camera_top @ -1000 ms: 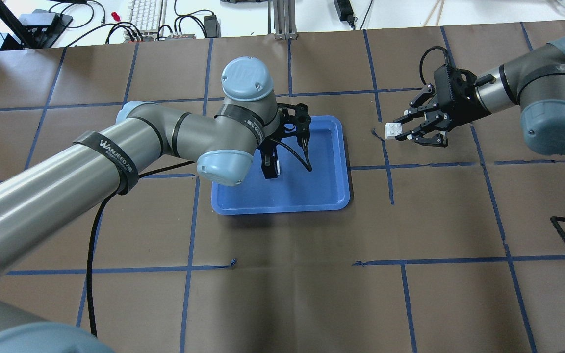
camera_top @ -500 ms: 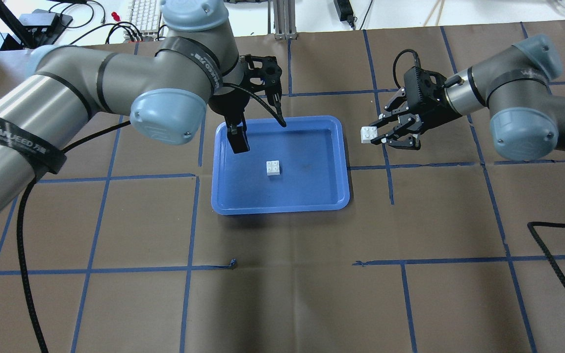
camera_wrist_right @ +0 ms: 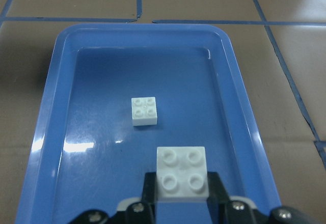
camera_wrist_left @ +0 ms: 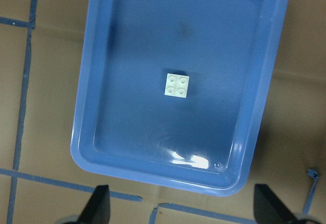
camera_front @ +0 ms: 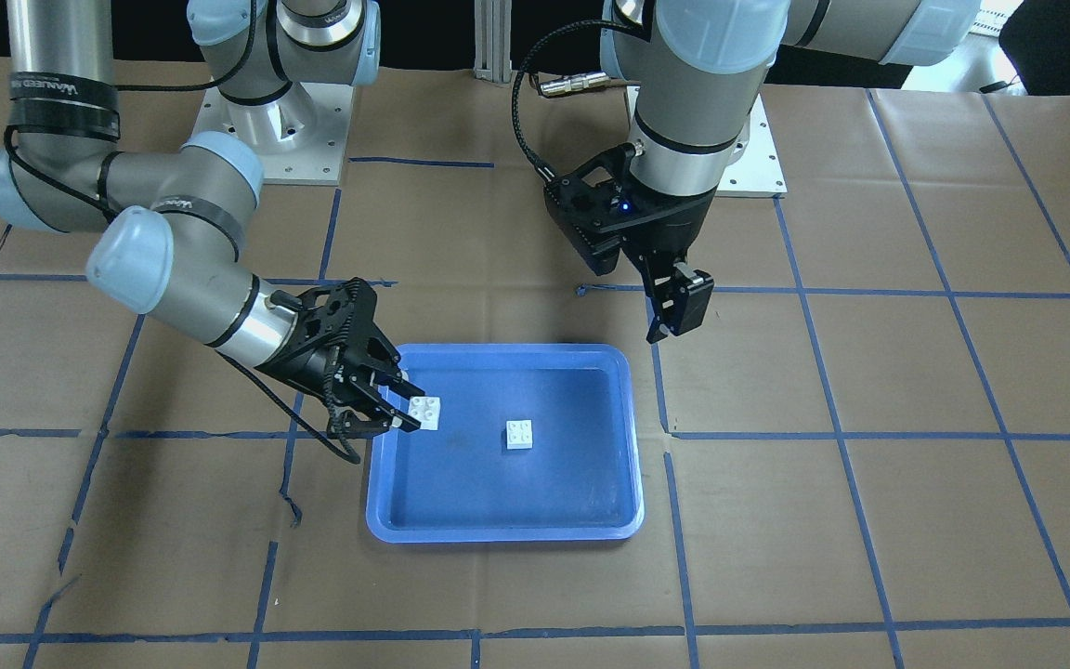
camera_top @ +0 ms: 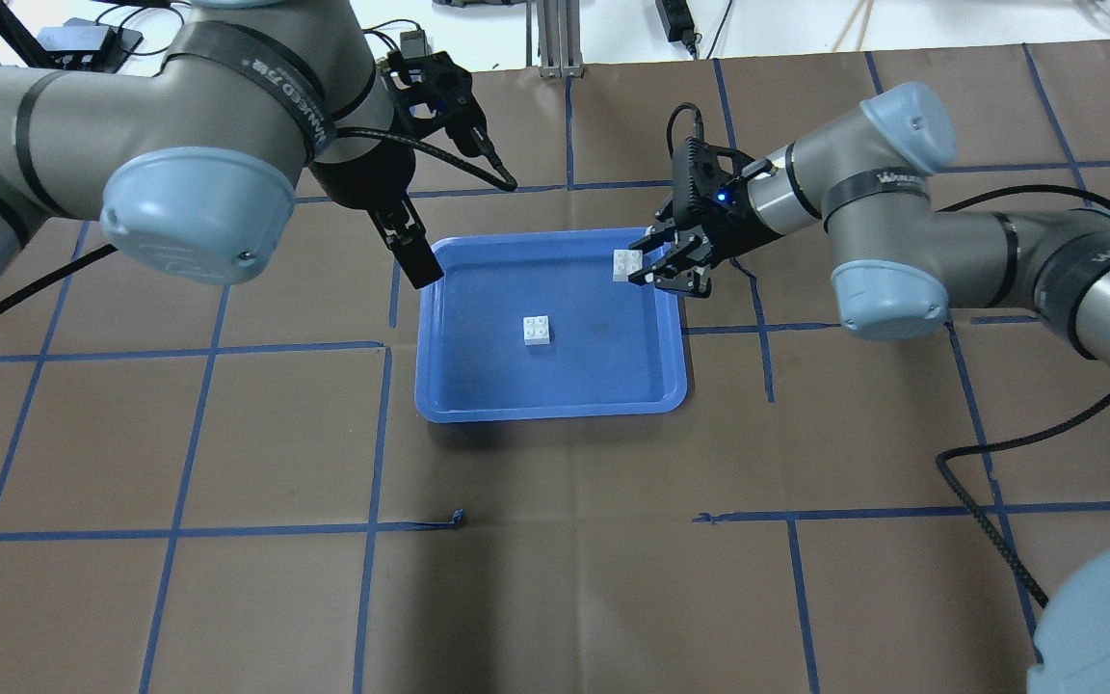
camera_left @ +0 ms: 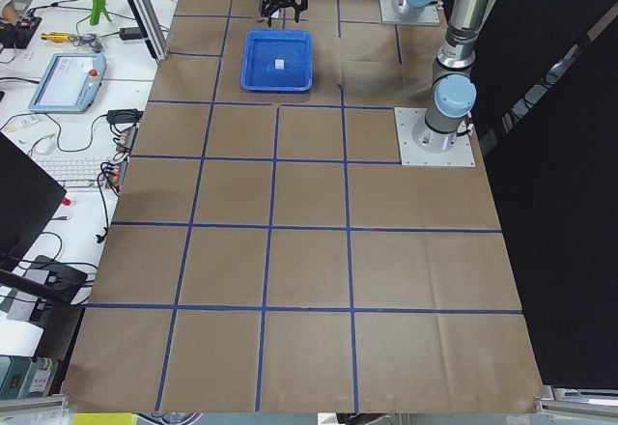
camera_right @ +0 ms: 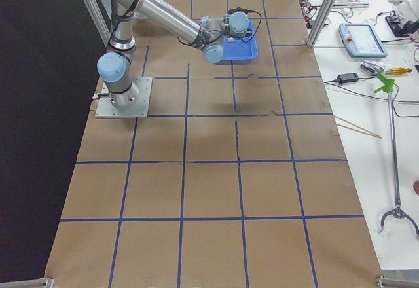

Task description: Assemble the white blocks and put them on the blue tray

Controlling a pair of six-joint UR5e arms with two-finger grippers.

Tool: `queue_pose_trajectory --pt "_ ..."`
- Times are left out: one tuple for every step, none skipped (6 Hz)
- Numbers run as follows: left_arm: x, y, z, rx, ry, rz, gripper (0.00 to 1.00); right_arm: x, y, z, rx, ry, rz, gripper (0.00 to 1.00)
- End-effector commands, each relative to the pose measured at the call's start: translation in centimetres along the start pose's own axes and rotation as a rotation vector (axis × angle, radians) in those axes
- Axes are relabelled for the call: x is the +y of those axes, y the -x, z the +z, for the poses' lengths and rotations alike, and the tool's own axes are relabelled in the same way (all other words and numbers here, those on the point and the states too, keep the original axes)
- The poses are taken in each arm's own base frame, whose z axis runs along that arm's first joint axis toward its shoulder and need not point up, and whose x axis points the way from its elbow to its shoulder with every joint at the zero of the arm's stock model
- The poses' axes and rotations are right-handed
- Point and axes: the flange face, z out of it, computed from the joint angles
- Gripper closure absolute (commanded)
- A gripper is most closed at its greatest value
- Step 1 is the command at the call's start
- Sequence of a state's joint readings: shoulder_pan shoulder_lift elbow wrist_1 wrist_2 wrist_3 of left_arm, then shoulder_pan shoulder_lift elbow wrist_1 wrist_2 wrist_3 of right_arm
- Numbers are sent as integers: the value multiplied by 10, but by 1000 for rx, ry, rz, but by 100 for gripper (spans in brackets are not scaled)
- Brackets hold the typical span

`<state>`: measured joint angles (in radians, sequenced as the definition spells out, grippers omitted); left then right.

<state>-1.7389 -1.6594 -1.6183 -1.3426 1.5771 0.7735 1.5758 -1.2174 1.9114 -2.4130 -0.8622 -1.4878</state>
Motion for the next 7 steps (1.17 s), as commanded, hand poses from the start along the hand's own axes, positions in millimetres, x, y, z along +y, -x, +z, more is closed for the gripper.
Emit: queue_pose_trajectory --pt "33 23 -34 -31 -7 -499 1 -1 8 53 -33 -2 6 74" --pt "61 29 -62 -23 12 -604 1 3 9 68 -40 0 -3 74" --pt "79 32 -76 -17 19 -807 1 12 9 79 -51 4 4 74" --pt "79 36 -85 -20 5 -953 1 25 9 94 -59 3 11 74" --pt "83 31 -91 -7 54 -963 1 28 8 98 -51 1 5 74" --pt "85 32 -90 -5 54 -968 1 28 8 99 -54 -3 25 74" --pt "85 31 -90 -6 52 -970 1 28 10 103 -61 -6 29 74"
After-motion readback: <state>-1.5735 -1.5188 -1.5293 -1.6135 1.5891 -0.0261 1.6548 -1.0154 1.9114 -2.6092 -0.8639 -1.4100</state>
